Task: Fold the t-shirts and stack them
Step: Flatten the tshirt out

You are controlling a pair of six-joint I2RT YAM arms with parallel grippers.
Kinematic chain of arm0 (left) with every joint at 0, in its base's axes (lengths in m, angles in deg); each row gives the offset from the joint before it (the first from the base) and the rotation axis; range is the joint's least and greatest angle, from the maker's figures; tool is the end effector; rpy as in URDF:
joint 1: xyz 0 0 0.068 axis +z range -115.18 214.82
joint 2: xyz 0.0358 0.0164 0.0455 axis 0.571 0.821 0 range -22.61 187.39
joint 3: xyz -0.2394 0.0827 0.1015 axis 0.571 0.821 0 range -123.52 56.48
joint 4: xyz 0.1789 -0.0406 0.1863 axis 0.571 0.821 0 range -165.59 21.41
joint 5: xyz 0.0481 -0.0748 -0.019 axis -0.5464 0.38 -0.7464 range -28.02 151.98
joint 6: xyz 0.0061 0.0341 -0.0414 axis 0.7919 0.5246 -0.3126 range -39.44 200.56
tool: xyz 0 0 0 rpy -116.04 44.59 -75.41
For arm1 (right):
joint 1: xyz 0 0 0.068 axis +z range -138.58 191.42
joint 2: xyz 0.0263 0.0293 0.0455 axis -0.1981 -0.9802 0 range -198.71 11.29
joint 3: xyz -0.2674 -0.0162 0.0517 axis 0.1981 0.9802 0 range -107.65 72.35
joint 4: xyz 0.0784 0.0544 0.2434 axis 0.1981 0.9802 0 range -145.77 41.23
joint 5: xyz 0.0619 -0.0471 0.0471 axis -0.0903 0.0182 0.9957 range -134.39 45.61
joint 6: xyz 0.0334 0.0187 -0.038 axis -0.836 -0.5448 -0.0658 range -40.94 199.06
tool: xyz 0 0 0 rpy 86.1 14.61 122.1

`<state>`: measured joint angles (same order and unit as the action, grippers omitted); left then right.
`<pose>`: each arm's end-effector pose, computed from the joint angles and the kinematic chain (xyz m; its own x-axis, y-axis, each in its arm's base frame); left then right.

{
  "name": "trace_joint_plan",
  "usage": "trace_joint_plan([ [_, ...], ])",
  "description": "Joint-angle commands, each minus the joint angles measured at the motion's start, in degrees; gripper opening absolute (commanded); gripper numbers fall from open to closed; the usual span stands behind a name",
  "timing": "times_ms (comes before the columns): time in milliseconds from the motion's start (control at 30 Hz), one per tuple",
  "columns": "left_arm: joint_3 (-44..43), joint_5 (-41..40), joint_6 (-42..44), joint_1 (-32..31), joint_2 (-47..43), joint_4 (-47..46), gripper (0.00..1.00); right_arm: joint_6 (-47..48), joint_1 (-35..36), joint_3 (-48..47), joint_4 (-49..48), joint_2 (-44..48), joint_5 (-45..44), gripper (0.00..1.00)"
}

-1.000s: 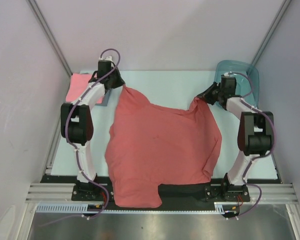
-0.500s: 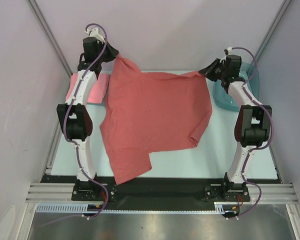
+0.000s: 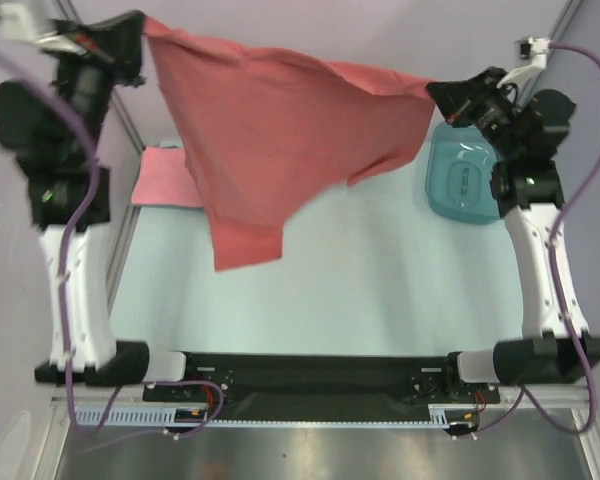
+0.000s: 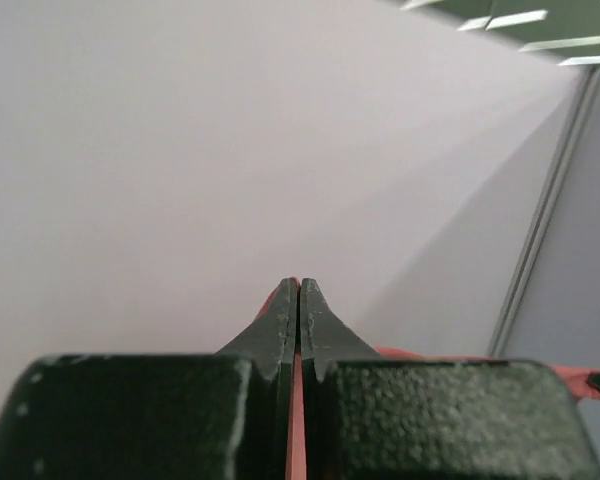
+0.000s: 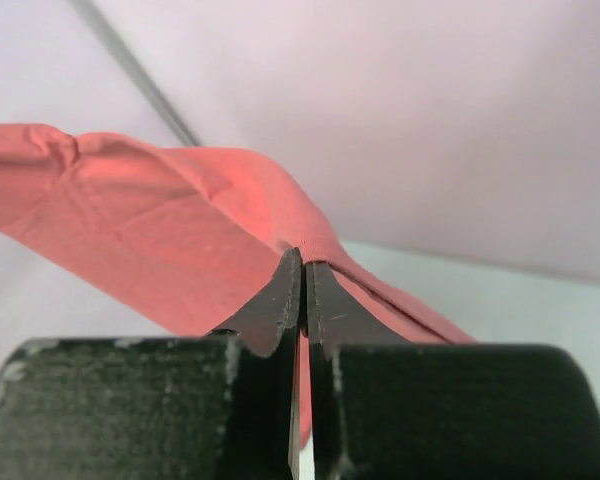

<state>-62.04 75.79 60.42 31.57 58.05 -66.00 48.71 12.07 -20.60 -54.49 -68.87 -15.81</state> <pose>0.2287 -0.0215 0.6232 0.3527 -0.3549 -0.8658 0.4114 0.8899 -0.1971 0.3035 0.0205 0.5073 -0.0697 0.4430 -0.8938 -0.5138 0.7520 0.4128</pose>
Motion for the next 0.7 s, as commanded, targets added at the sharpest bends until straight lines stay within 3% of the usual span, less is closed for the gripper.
trace_joint_plan([
  [0, -3.2, -2.9, 6.1, 0.1, -8.7, 1.7, 0.00, 2.9, 0.9, 0.6, -1.5, 8.2, 2.0, 0.00],
  [300, -9.7, -12.7, 15.5, -1.6, -19.5, 8.2, 0.00, 7.9, 0.5, -2.1, 7.3, 24.3, -2.4, 0.00],
  [467, -11.4, -21.4, 27.4, -8.9, -19.8, 9.9, 0.00, 10.4, -0.1, -4.4, 9.8, 23.8, -5.4, 0.00],
  [667, -10.5, -28.9, 34.9, -13.3, -18.8, 8.5, 0.00, 11.1, -3.1, -7.9, 10.0, 20.0, -9.5, 0.00],
])
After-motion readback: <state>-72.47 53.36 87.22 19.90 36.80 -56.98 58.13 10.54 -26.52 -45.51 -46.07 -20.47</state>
